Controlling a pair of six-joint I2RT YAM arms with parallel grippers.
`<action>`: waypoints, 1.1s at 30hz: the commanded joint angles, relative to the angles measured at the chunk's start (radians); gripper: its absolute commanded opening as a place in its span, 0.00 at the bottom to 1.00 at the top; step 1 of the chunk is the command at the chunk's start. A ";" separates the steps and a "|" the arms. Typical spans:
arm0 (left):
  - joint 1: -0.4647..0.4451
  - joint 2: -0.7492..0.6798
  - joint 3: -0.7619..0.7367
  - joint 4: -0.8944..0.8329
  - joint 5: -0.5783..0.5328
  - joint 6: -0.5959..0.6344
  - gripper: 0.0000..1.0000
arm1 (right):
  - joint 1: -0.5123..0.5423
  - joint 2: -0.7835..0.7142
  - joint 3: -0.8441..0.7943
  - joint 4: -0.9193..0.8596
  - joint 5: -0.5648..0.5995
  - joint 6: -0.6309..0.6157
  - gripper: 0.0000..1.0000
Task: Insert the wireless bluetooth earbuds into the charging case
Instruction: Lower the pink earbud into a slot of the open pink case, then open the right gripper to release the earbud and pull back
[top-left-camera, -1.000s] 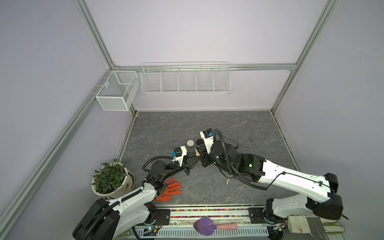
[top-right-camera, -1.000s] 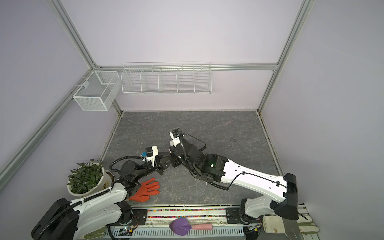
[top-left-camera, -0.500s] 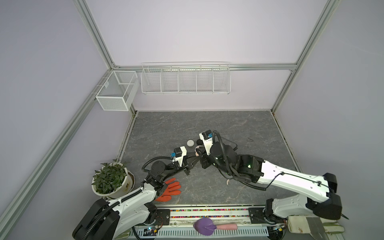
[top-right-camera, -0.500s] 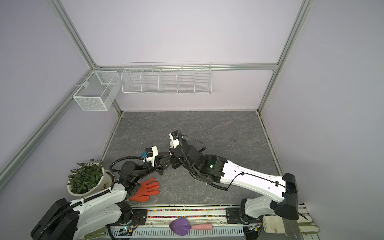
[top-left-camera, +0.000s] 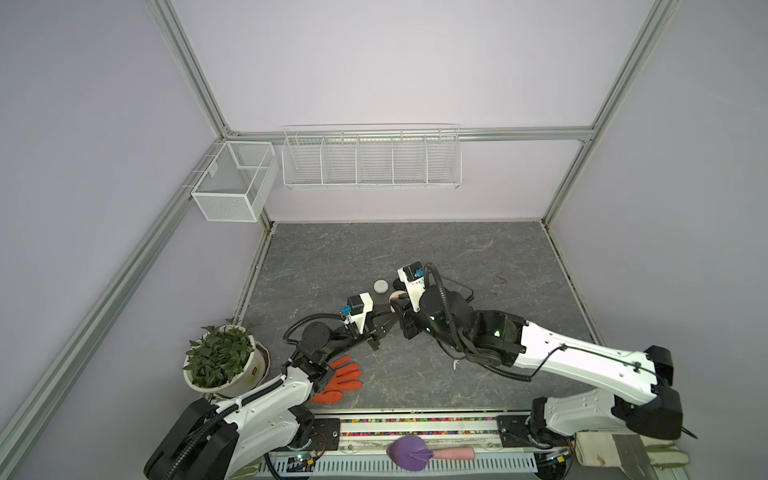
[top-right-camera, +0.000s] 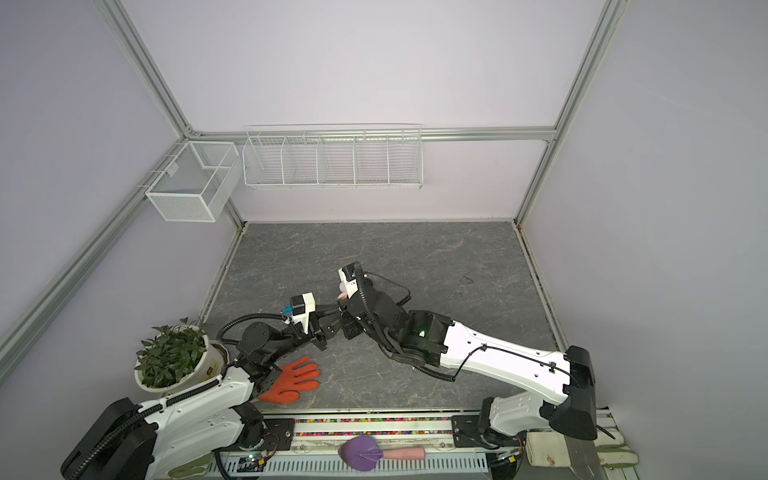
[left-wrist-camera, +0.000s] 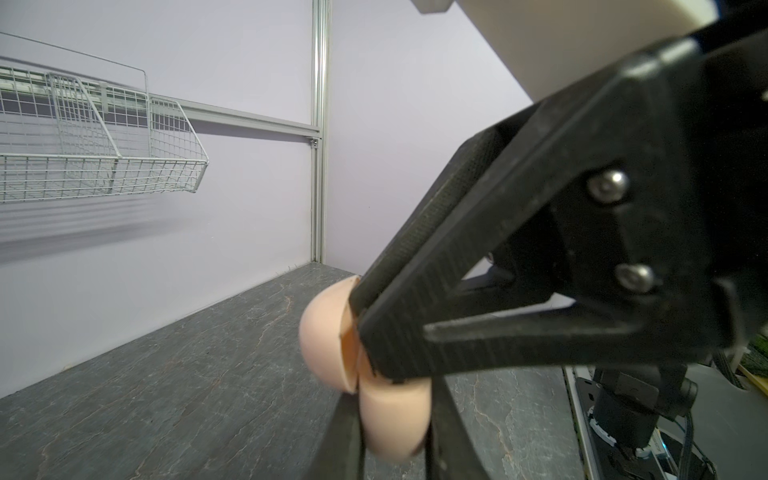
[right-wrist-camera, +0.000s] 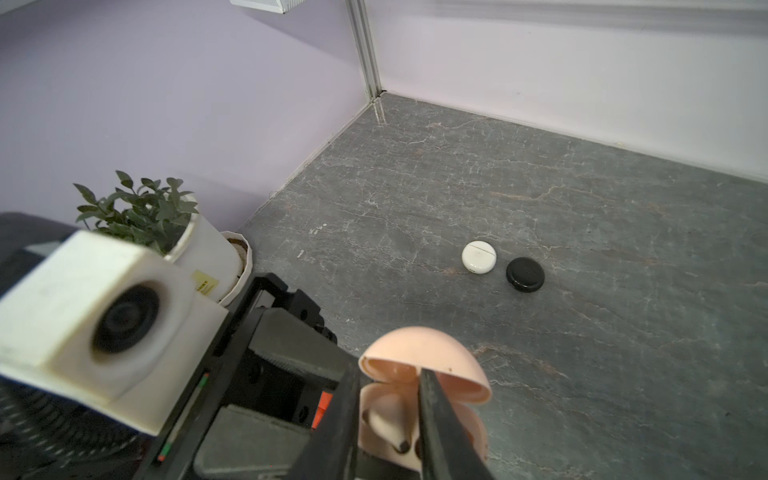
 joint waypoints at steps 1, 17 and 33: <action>-0.003 -0.014 -0.004 0.008 -0.004 0.024 0.00 | 0.003 -0.017 0.026 -0.010 0.010 -0.018 0.40; -0.002 -0.121 0.000 -0.160 0.056 0.123 0.00 | -0.074 -0.081 0.143 -0.210 -0.169 -0.231 0.53; -0.003 -0.126 -0.017 -0.198 0.073 0.130 0.00 | -0.198 -0.196 -0.015 -0.237 -0.344 -0.287 0.67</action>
